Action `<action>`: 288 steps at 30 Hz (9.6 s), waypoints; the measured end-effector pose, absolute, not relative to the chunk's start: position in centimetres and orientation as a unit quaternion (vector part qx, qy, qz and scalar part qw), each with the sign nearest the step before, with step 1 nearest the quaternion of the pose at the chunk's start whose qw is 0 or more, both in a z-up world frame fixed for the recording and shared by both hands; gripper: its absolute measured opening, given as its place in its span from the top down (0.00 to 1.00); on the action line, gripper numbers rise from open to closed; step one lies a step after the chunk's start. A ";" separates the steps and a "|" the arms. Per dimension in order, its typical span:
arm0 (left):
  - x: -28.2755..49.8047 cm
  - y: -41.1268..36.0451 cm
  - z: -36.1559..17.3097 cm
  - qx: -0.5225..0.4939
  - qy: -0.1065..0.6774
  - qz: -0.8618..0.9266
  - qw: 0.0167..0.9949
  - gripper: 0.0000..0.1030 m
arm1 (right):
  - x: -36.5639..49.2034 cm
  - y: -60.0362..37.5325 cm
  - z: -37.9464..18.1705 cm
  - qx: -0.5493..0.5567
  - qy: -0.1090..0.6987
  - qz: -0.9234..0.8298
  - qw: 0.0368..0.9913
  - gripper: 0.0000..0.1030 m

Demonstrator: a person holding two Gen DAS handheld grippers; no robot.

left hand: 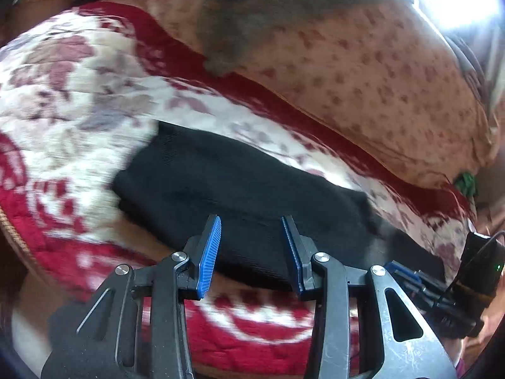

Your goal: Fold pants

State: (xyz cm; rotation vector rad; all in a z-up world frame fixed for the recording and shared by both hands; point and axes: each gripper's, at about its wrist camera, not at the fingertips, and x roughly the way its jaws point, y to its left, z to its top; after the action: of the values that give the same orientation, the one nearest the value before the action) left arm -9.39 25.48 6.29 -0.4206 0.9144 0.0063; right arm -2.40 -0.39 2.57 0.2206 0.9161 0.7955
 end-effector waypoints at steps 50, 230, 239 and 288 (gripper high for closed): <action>5.3 -21.1 0.4 0.125 0.544 -0.480 0.677 0.46 | -9.0 -35.6 -3.3 0.436 0.385 0.114 0.805 0.53; -12.1 30.2 3.2 -0.267 0.449 0.044 0.852 0.50 | 2.6 3.8 2.7 0.004 0.444 0.288 0.849 0.59; -12.2 30.9 2.8 -0.278 0.449 0.050 0.848 0.50 | 3.0 3.4 2.7 0.008 0.426 0.304 0.852 0.93; -10.4 35.4 0.2 -0.395 0.402 0.087 0.822 0.29 | 11.9 32.8 -0.5 -0.255 0.442 0.521 0.684 0.67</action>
State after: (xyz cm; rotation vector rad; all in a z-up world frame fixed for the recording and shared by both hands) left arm -10.42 35.43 0.23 -0.8396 0.8551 0.1860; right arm 11.91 32.78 -0.48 -0.5716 0.9917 1.1688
